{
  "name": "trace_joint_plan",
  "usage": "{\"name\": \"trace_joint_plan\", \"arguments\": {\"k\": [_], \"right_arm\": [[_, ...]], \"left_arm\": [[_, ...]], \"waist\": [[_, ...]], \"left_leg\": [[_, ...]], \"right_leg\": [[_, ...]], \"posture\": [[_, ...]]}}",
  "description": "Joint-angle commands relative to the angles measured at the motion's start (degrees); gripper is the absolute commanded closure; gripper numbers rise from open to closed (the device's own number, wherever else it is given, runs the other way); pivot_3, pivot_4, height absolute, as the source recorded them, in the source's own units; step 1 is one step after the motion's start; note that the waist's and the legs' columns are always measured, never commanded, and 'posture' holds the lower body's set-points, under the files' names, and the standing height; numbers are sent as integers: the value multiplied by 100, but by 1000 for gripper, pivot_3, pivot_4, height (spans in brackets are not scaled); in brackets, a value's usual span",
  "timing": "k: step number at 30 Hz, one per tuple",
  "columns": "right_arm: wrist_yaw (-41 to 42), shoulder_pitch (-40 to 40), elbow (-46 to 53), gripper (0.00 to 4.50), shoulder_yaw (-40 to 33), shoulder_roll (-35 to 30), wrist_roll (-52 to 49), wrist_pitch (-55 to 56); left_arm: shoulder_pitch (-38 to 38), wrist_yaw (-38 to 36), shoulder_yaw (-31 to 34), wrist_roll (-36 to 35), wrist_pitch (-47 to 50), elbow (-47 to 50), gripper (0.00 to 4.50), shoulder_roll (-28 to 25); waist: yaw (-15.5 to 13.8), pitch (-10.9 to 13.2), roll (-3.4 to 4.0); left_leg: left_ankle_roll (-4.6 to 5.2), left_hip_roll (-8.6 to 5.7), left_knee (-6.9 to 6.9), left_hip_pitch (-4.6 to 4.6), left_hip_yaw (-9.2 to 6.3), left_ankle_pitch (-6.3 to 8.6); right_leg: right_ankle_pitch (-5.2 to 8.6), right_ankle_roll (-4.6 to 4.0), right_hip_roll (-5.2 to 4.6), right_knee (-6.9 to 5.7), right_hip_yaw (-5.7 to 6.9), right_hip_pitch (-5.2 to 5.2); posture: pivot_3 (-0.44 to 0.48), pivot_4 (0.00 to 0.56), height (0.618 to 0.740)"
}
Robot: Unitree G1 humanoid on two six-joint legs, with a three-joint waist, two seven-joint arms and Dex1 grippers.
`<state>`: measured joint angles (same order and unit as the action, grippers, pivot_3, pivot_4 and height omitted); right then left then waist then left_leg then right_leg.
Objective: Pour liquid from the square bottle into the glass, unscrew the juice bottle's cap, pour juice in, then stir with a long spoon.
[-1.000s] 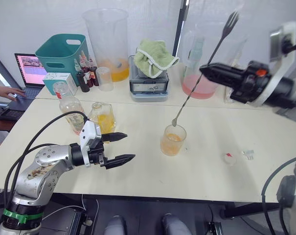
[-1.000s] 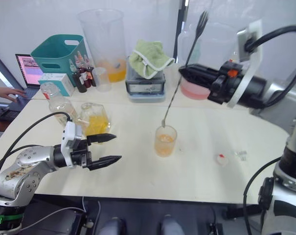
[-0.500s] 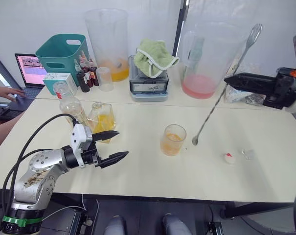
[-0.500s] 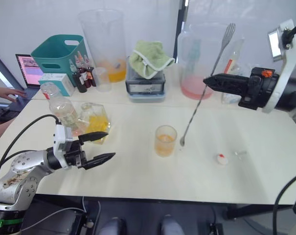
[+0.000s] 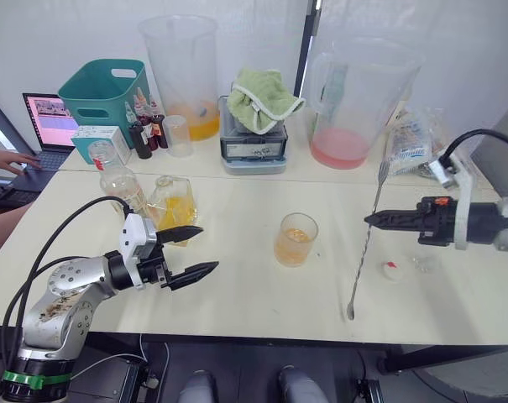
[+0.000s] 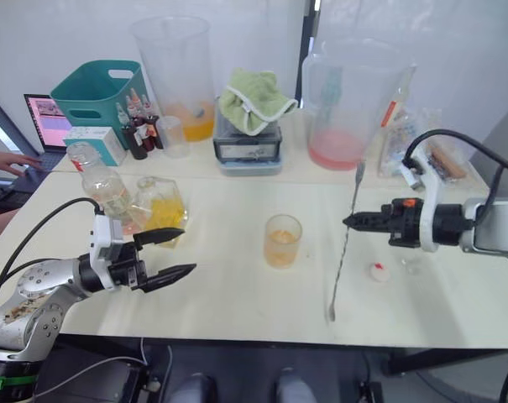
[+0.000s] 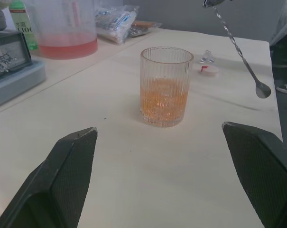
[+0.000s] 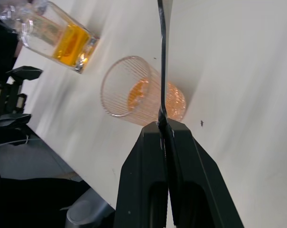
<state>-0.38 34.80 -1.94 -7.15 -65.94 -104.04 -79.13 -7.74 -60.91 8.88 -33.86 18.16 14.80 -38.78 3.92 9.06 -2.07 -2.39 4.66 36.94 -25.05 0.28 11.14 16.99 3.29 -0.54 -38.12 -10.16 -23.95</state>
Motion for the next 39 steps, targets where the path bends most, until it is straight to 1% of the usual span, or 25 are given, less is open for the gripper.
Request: {"name": "trace_joint_plan", "arguments": {"k": [1, 5, 8, 11, 15, 19, 26, 28, 29, 31, 34, 36, 39], "right_arm": [[-401, 228, -237, 4500, 266, 261, 340, 86], [-675, 376, -483, 4500, 436, 653, 746, 16], [-726, 518, -699, 4500, 498, 974, 1160, -59], [-840, 740, -1288, 4500, 673, 1596, 2079, 116], [-626, 844, -1632, 4500, 561, 2046, 2847, 40], [-384, 726, -1669, 4500, 433, 2349, 3438, -28], [260, 109, -1043, 4500, 546, 2504, 4489, 180], [462, -43, -836, 3858, 548, 2520, 4727, 285], [583, -129, -690, 3672, 575, 2500, 4864, 387], [790, -281, -408, 2929, 578, 2479, 5086, 558], [1171, -567, 231, 1995, 494, 2366, 5267, 840], [1597, -881, 940, 1212, 421, 2050, 5391, 1133], [2101, -1283, 1615, 213, 177, 1697, 5525, 1477]], "left_arm": [[14, -59, -4, -70, 8, 160, 37, -44], [-1, -57, -23, -58, 35, 168, 37, -26], [-35, -41, -52, -51, 56, 167, 37, -13], [-29, -19, -62, -66, 87, 205, 37, -6], [67, 24, -4, -99, 123, 308, 37, -31], [382, -23, 131, -87, 96, 476, 37, -152], [603, -24, 358, -134, 88, 512, 37, -263], [610, -29, 371, -122, 88, 500, 0, -259], [612, -28, 376, -120, 90, 499, 0, -255], [627, -32, 388, -121, 88, 500, 0, -253], [703, -62, 437, -136, 75, 490, 0, -260], [733, -90, 526, -166, 59, 409, 0, -266], [750, -129, 636, -192, 38, 314, 0, -271]], "waist": [[3, 0, 0], [-3, 0, 1], [-9, 0, 1], [-5, -1, 0], [-19, -1, 2], [-17, -2, 2], [-33, -7, 3], [-34, -8, 3], [-38, -8, 3], [-46, -8, 3], [-68, -8, 3], [-97, -7, 4], [-124, -6, 5]], "left_leg": [[0, 0, 0, 0, 0, 0], [0, 0, -1, -2, -1, 0], [0, 0, -1, -5, -1, 0], [0, -1, 3, -4, -2, -1], [-1, -2, 1, -5, -3, -2], [0, -3, -2, -11, -5, -2], [-3, -3, 4, -6, -10, -4], [-3, -3, 5, 7, -10, -5], [-3, -3, 4, 19, -11, -4], [-2, -3, 0, 55, -14, -3], [-2, -4, -1, 65, -14, -3], [-2, -5, 0, 64, -14, -3], [-2, -5, -3, 61, -14, -3]], "right_leg": [[0, 0, 0, -1, 0, -1], [0, 0, 0, 0, 1, -4], [0, 0, 0, 0, 1, -4], [-1, 0, 0, 0, 1, -2], [-1, 0, 1, -2, 2, -4], [-2, 0, 0, -1, 3, -7], [-1, 0, 1, 0, 9, 4], [-1, 0, 1, 2, 9, 21], [-1, 1, 1, 4, 9, 33], [2, 2, 1, 13, 12, 73], [3, 3, -1, 15, 13, 85], [3, 3, -1, 14, 12, 82], [6, 3, -2, 14, 12, 77]], "posture": [[0, 150, 733], [0, 150, 733], [0, 150, 733], [0, 150, 733], [0, 150, 733], [0, 150, 733], [0, 150, 733], [0, 150, 733], [0, 150, 733], [0, 150, 733], [0, 150, 733], [0, 150, 733], [0, 150, 733]]}}
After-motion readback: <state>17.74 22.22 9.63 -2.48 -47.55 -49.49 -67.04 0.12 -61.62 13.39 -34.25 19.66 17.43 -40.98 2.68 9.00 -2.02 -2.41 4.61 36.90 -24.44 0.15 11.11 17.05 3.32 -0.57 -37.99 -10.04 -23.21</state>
